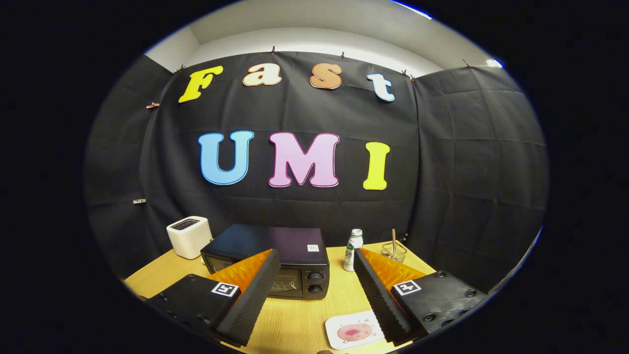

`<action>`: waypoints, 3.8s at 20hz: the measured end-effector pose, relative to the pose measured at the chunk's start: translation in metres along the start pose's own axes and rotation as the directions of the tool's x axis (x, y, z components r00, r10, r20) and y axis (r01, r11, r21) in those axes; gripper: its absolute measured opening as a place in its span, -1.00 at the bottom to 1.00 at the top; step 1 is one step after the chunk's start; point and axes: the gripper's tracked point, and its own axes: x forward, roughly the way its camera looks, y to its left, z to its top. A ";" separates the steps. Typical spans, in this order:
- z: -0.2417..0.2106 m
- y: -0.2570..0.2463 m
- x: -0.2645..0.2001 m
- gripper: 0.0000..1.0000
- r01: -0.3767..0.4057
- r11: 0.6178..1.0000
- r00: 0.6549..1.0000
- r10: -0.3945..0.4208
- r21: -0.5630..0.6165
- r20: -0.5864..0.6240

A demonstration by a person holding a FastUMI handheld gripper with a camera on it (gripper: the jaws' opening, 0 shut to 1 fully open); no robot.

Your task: Open the toaster oven, put the food inside, and close the toaster oven door.

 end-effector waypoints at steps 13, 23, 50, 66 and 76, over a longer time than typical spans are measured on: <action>-0.011 0.028 0.017 0.96 -0.031 0.999 0.999 0.031 -0.008 -0.035; -0.048 0.107 0.077 0.96 -0.082 0.997 0.989 0.080 -0.012 -0.123; -0.155 0.157 0.115 0.97 -0.093 0.995 0.924 0.098 0.031 -0.369; -0.266 0.117 0.016 0.98 -0.149 0.987 0.781 0.082 -0.057 -0.620; -0.226 0.036 0.005 0.98 -0.196 0.980 0.778 0.129 -0.042 -0.615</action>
